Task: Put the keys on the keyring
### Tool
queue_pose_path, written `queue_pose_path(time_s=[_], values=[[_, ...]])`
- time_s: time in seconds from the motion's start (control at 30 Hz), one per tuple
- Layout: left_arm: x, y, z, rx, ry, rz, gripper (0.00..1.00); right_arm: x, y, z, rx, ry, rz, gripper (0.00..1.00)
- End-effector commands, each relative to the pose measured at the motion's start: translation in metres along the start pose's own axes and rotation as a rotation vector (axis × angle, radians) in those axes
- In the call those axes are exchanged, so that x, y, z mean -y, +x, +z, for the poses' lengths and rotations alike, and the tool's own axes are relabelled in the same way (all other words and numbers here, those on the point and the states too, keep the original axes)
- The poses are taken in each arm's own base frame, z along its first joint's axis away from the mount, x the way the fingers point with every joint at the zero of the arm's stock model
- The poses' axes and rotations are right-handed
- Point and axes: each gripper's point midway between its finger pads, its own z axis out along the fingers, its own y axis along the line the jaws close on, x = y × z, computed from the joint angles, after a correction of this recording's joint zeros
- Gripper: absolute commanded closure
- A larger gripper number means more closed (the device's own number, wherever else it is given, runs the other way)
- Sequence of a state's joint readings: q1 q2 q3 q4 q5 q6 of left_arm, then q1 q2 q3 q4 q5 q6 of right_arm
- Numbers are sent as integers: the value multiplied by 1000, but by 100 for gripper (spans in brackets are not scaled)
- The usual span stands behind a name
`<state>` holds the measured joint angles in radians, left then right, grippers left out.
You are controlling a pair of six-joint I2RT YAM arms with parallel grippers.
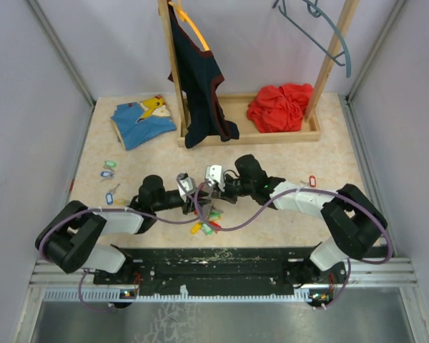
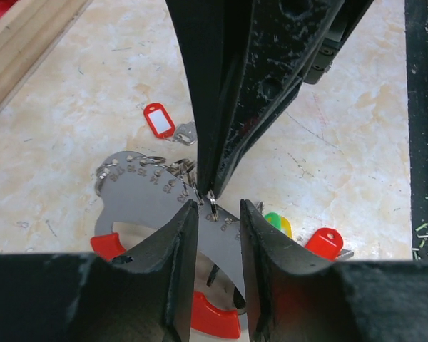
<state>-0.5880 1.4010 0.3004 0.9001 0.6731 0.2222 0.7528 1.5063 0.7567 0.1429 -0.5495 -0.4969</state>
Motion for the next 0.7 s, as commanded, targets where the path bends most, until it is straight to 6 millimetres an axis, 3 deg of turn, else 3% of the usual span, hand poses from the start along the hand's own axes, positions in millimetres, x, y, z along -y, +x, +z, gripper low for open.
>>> queue_pose_path(time_s=[0.0,0.67], values=[[3,2,5,-19,47,-6,65,16,-53,-10,109,48,-104,100],[-5,-2,5,-8,9,-11,77,5,-59,-11,111,9,-127,100]])
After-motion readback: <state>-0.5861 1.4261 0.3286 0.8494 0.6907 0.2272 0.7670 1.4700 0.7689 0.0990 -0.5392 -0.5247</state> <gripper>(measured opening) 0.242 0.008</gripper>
